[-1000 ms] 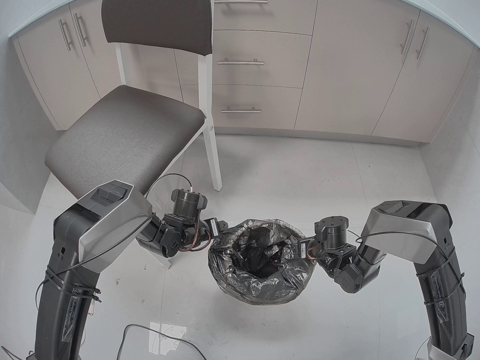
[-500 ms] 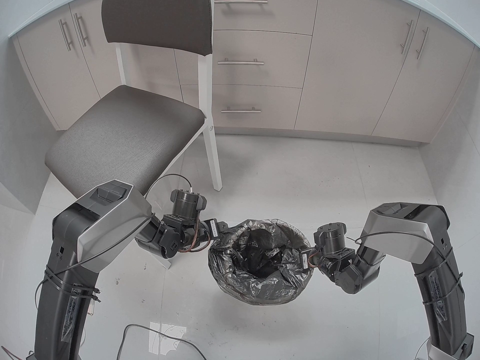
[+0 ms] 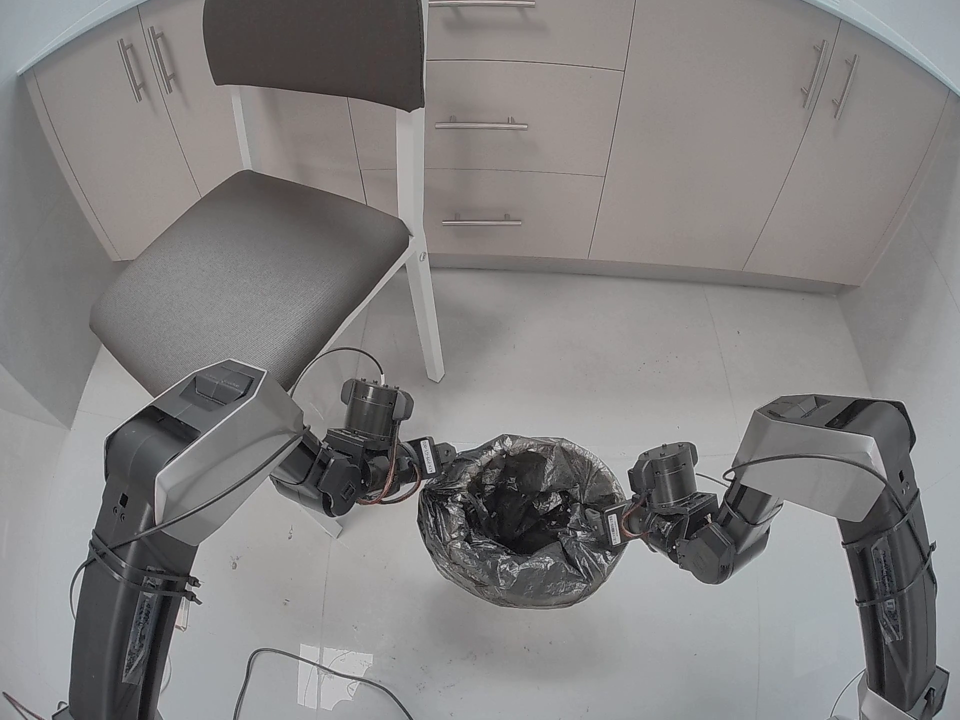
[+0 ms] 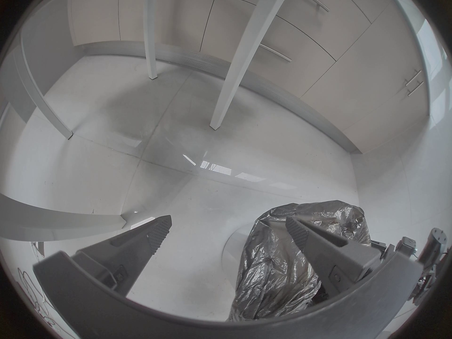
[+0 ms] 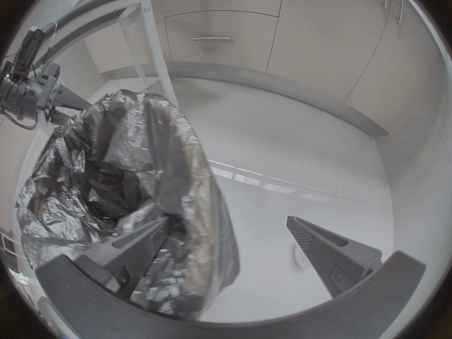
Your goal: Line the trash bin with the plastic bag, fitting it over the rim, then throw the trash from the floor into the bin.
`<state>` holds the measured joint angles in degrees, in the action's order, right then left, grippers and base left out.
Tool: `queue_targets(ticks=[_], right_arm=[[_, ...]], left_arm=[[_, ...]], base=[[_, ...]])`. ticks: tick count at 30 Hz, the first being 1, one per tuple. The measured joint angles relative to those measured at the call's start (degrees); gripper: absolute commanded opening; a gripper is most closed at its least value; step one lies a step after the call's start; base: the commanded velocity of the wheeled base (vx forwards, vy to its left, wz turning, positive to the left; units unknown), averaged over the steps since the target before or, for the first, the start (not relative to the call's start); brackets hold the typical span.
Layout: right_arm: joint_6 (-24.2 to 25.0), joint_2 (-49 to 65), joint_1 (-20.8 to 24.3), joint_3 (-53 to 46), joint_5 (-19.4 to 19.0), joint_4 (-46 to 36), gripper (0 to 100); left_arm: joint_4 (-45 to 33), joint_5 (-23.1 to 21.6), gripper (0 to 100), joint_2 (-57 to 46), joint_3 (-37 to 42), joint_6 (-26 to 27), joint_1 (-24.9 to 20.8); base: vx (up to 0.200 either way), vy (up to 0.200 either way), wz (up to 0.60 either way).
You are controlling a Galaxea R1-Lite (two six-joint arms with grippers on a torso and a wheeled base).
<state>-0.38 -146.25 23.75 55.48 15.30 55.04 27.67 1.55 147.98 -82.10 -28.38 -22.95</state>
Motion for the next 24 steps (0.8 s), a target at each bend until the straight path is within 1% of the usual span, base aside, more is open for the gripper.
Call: queue_targets(ticks=[5,9,13,16,19,24], right_arm=[[3.8,2.9,3.7,-3.3,-2.9,0.0,100],[4.5,5.3,7.0,-6.4,-4.5,0.0,100],[4.5,6.4,9.7,-8.3,-4.7,0.1,100],[4.5,7.1,10.9,-9.3,-4.7,0.2,100],[4.4,7.7,11.4,-9.7,-4.6,0.2,100],[3.6,7.9,11.1,-9.5,-2.8,0.2,100]], left_arm=[[0.0,0.0,100,0.0,-0.1,0.0,0.0],[0.0,0.0,100,0.0,-0.1,0.0,0.0],[0.0,0.0,100,0.0,-0.1,0.0,0.0],[0.0,0.0,100,0.0,-0.1,0.0,0.0],[0.1,0.0,100,0.0,-0.1,0.0,0.0],[0.1,0.0,100,0.0,-0.1,0.0,0.0]], base=[[0.0,0.0,0.0],[0.0,0.0,0.0],[0.0,0.0,0.0],[0.0,0.0,0.0],[0.0,0.0,0.0],[0.0,0.0,0.0]])
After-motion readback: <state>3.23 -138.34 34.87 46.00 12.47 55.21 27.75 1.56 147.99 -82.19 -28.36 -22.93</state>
